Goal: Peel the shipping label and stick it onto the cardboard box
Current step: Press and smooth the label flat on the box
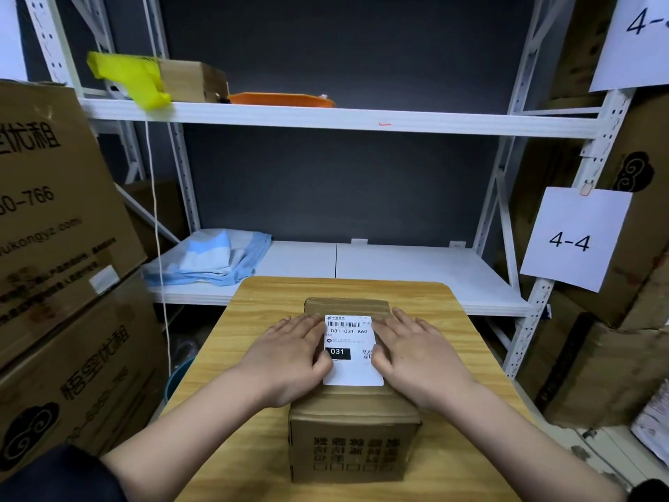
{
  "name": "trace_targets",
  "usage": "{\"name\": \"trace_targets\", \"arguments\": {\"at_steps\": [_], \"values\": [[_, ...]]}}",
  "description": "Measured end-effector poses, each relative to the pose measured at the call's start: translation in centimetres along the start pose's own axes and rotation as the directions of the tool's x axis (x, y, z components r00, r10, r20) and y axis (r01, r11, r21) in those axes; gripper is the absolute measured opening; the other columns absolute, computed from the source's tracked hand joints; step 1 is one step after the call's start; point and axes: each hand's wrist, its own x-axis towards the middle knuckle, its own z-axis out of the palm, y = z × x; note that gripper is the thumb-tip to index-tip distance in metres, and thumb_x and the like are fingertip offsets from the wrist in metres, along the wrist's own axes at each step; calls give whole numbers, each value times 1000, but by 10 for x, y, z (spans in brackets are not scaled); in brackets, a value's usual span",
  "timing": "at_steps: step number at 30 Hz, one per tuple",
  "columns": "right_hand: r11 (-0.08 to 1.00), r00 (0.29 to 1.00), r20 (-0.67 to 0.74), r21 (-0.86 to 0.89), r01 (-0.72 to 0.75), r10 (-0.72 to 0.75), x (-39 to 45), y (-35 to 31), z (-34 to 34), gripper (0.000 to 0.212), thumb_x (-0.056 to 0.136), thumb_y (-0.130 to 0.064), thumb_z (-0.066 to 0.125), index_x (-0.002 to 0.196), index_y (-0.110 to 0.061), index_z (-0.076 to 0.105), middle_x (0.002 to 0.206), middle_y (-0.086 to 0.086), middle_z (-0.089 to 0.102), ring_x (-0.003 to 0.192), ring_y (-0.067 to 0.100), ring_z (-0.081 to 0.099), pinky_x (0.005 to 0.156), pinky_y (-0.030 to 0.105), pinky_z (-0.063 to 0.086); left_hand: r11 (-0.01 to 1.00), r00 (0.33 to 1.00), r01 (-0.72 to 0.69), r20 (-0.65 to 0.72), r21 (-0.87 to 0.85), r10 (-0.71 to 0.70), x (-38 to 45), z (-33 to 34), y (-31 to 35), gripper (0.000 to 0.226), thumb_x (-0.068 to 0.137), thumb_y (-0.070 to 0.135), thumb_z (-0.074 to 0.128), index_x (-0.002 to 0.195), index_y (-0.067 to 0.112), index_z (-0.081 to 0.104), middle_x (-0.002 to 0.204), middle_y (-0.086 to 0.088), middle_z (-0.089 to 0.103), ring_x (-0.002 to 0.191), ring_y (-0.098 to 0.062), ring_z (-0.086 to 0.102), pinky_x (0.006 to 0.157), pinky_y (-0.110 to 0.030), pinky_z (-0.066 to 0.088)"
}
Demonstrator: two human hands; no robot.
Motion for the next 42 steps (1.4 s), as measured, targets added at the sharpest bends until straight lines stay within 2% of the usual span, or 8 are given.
{"name": "trace_targets", "arguments": {"at_steps": [5,7,12,18,21,25,38,42], "values": [[990,991,23,62,130,-132,-7,-13,3,93,66,-54,-7,152,-25,15,160,-10,11,147,6,1,117,28,0,990,991,-131,-17,-53,130,-6,5,15,73,83,46,11,153,26,11,162,8,5,148,-5,0,119,-24,-5],[990,990,47,60,130,-133,-9,-13,7,97,62,-55,-9,152,-26,14,160,-11,11,147,5,1,117,28,0,990,991,-136,-5,-47,136,-6,9,16,75,82,49,8,153,25,11,162,8,6,148,-5,2,119,-24,-4],[995,995,32,-12,98,-98,-8,-11,11,99,61,-55,-12,151,-27,18,160,-10,14,148,9,3,118,31,1,992,992,-124,-33,8,124,-8,12,10,92,67,56,-7,153,26,12,162,9,7,148,-5,4,117,-24,-5],[998,999,-15,-60,31,-32,-11,-1,3,99,63,-53,-14,150,-25,21,159,-9,18,148,11,2,118,34,4,998,996,-49,-66,42,52,-13,7,1,101,62,58,-11,152,23,14,162,5,10,148,-7,4,118,-25,-4],[997,995,-54,-10,81,-82,-13,-7,2,92,67,-52,-9,151,-25,18,160,-9,14,148,9,0,118,30,1,998,992,-66,-106,16,67,-14,4,8,98,63,57,-9,152,23,12,162,5,7,148,-8,2,118,-24,-5],[985,986,24,60,163,-165,-18,-17,7,94,65,-55,-8,152,-26,12,161,-11,9,147,4,0,115,23,-3,989,988,-145,-62,-9,144,-19,10,19,95,65,56,-6,153,24,8,162,7,4,148,-6,1,116,-22,-6],[998,998,-26,-10,65,-65,-25,0,2,96,65,-55,-12,150,-27,20,159,-12,16,147,7,1,118,29,2,997,992,-81,-97,13,82,-27,2,3,99,62,57,-11,153,25,11,162,8,7,148,-5,2,112,-18,-9],[986,988,-26,66,152,-150,-29,-12,2,89,69,-54,-6,152,-27,13,160,-12,10,146,3,-1,112,21,-6,990,985,-138,-102,-14,136,-28,4,16,94,65,55,-8,153,26,7,162,9,2,148,-4,-2,112,-18,-11]]}}
